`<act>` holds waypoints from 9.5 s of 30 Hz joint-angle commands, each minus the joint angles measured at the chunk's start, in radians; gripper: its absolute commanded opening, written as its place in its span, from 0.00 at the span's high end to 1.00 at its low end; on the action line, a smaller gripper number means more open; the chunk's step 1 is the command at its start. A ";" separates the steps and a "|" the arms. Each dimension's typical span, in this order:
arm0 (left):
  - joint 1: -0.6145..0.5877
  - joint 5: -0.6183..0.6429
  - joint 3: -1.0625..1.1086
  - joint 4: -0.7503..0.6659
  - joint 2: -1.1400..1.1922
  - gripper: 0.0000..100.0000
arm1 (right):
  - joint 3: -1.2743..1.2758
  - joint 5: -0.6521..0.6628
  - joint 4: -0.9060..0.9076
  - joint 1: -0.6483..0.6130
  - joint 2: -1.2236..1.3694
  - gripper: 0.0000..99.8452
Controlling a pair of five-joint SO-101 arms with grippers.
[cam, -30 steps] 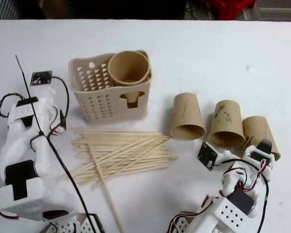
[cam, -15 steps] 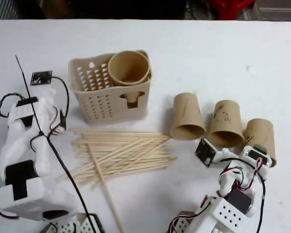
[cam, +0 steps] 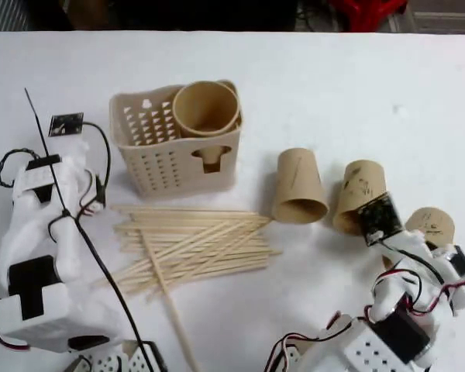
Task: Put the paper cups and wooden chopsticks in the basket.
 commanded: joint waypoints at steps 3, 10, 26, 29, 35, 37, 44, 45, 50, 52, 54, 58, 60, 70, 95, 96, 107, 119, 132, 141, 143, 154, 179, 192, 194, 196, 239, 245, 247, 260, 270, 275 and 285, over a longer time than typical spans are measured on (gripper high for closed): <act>-0.005 -0.008 0.025 -0.066 -0.007 0.90 | -0.319 -0.219 0.196 0.010 0.001 0.98; -0.002 -0.008 0.026 -0.069 -0.008 0.90 | -0.545 -0.539 0.239 -0.071 0.005 0.98; -0.002 -0.008 0.028 -0.069 -0.008 0.90 | -1.281 -1.175 0.363 -0.792 0.849 0.98; -0.002 -0.008 0.028 -0.069 -0.008 0.90 | -1.458 -1.264 0.406 -0.987 1.018 0.98; 0.002 -0.008 0.029 -0.069 -0.008 0.90 | -1.738 -1.267 0.466 -1.193 1.282 0.98; 0.016 -0.008 0.029 -0.069 -0.007 0.90 | -1.811 -1.267 0.475 -1.230 1.349 0.98; 0.018 -0.008 0.029 -0.069 -0.005 0.90 | -1.981 -1.275 0.499 -1.299 1.535 0.98; 0.018 -0.008 0.029 -0.069 -0.005 0.90 | -1.989 -1.277 0.519 -1.294 1.552 0.98; 0.018 -0.008 0.029 -0.069 -0.005 0.90 | -1.993 -1.278 0.621 -1.267 1.550 0.98; 0.018 -0.008 0.029 -0.069 -0.005 0.90 | -1.982 -1.277 0.624 -1.262 1.515 0.98; 0.018 -0.008 0.029 -0.069 -0.005 0.90 | -1.981 -1.277 0.624 -1.259 1.495 0.98; 0.016 -0.008 0.029 -0.069 -0.005 0.90 | -1.981 -1.277 0.624 -1.254 1.508 0.98; 0.016 -0.008 0.029 -0.069 -0.005 0.90 | -1.981 -1.272 0.622 -1.251 1.532 0.98; 0.015 -0.008 0.029 -0.069 -0.005 0.90 | -1.985 -1.267 0.621 -1.237 1.616 0.89; 0.015 -0.008 0.029 -0.068 -0.005 0.90 | -1.993 -1.266 0.378 -1.244 1.609 0.71; 0.015 -0.008 0.029 -0.068 -0.005 0.90 | -1.992 -1.266 0.403 -1.244 1.600 0.71; 0.018 -0.008 0.029 -0.069 -0.005 0.90 | -1.955 -1.005 0.389 -1.239 1.756 0.71; 0.018 -0.008 0.029 -0.069 -0.005 0.90 | -1.982 -0.993 0.240 -1.239 1.761 0.71; 0.018 -0.008 0.029 -0.068 -0.005 0.90 | -1.982 -0.987 0.220 -1.244 1.748 0.71; 0.018 -0.008 0.031 -0.068 -0.005 0.90 | -1.979 -0.985 0.562 -1.156 1.555 0.82; 0.018 -0.008 0.031 -0.068 -0.005 0.90 | -1.958 -0.980 0.638 -1.107 1.483 0.88; 0.018 -0.008 0.031 -0.069 -0.004 0.90 | -1.277 -0.582 0.628 -0.757 0.975 0.86; 0.018 -0.008 0.031 -0.069 -0.004 0.90 | -0.328 0.106 0.174 -0.464 0.674 0.68; 0.019 -0.008 0.031 -0.069 -0.004 0.90 | -0.015 0.133 -0.302 -0.456 0.679 0.68; 0.019 -0.008 0.031 -0.069 -0.004 0.90 | 0.020 0.133 -0.351 -0.456 0.680 0.68; 0.019 -0.008 0.031 -0.069 -0.004 0.90 | 0.069 0.132 -0.415 -0.456 0.680 0.68; 0.021 -0.008 0.032 -0.069 -0.002 0.90 | -0.448 -0.141 0.091 -0.226 0.677 0.98; 0.021 -0.008 0.032 -0.069 -0.002 0.90 | -0.580 -0.229 0.191 -0.226 0.677 0.98; 0.021 -0.008 0.032 -0.069 -0.002 0.90 | -0.643 -0.265 0.232 -0.226 0.677 0.98; 0.021 -0.008 0.032 -0.069 -0.002 0.90 | -0.911 -0.466 0.377 -0.343 0.677 0.98; 0.021 -0.008 0.032 -0.069 -0.002 0.90 | -1.267 -1.034 0.315 -0.869 0.708 0.98; 0.021 -0.008 0.032 -0.069 -0.002 0.90 | -1.278 -1.151 0.188 -1.132 0.822 0.98; 0.022 -0.011 0.032 -0.069 -0.002 0.90 | -1.284 -1.183 0.151 -1.225 1.081 0.98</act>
